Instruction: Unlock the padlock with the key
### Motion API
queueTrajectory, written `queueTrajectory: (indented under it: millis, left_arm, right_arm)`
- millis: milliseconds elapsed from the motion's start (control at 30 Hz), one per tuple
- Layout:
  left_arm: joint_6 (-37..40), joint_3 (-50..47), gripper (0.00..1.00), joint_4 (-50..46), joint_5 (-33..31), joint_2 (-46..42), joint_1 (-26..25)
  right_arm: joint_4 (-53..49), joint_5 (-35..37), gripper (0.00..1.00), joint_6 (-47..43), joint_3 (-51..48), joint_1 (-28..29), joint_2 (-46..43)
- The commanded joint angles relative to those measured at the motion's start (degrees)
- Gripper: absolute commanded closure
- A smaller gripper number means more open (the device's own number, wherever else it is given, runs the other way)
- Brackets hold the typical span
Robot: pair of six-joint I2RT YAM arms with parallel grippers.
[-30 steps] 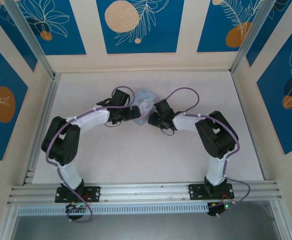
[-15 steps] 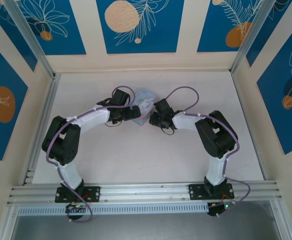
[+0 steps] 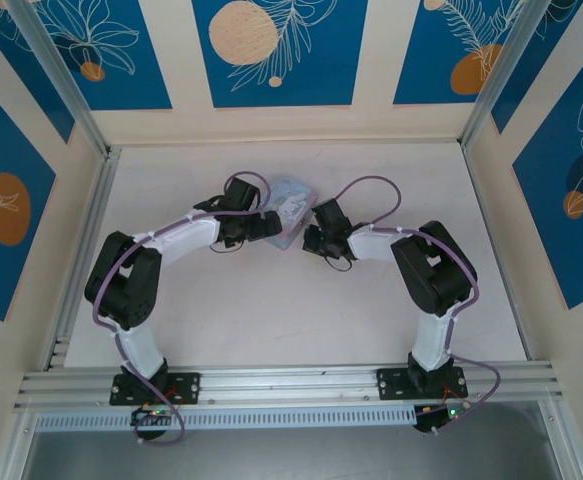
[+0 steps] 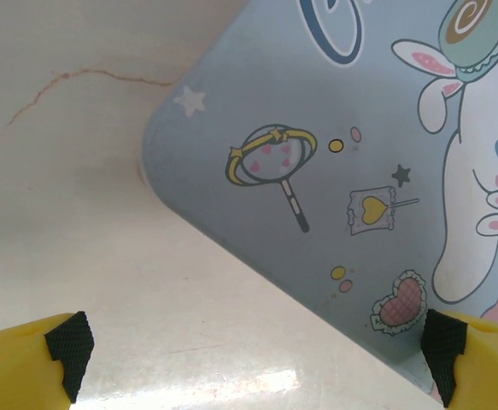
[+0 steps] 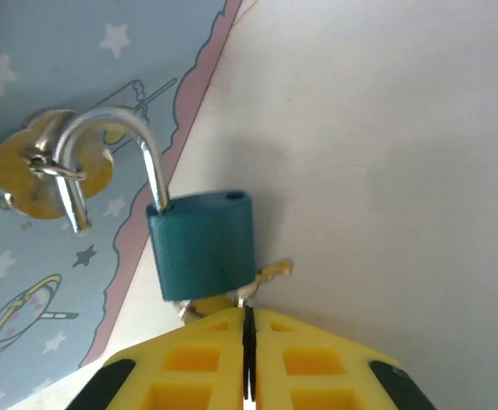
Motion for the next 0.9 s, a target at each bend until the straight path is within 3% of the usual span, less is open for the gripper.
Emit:
queueTrajectory:
  millis: [0, 100, 433, 467, 567, 633, 700, 867]
  left_arm:
    - [-0.82, 1.63, 0.00, -0.83, 0.70, 1.44, -0.33]
    - [-1.04, 1.75, 0.00, -0.99, 0.59, 1.59, -0.30]
    - [-1.02, 1.55, 0.00, -0.92, 0.83, 1.77, -0.33]
    - [-1.01, 1.55, 0.00, -0.87, 0.88, 1.77, -0.31]
    - [-0.91, 1.55, 0.00, -0.91, 0.96, 1.86, -0.28]
    - [-0.92, 1.55, 0.00, -0.84, 1.04, 1.94, -0.33]
    - [-0.91, 1.46, 0.00, -0.90, 1.00, 1.94, -0.29]
    - [-1.16, 1.39, 0.00, -0.69, 0.96, 1.81, -0.35]
  right_arm:
    - [-0.45, -1.03, 0.94, 0.03, -1.39, -0.55, -1.88]
    - [0.36, -2.40, 1.00, 0.81, -1.90, -1.13, -2.19]
    - [10.90, -9.52, 1.00, 3.95, -7.76, -4.54, -5.19]
    - [12.32, -10.17, 0.96, 3.55, -8.67, -4.82, -5.73]
    - [14.23, -12.31, 0.62, 1.29, -9.33, -5.96, -6.00]
    - [12.41, -13.08, 0.50, -0.05, -8.04, -6.45, -5.35]
    - [10.27, -12.82, 0.45, -0.66, -6.51, -6.49, -4.55]
    - [5.34, -11.43, 0.45, -1.22, -2.59, -5.92, -2.15]
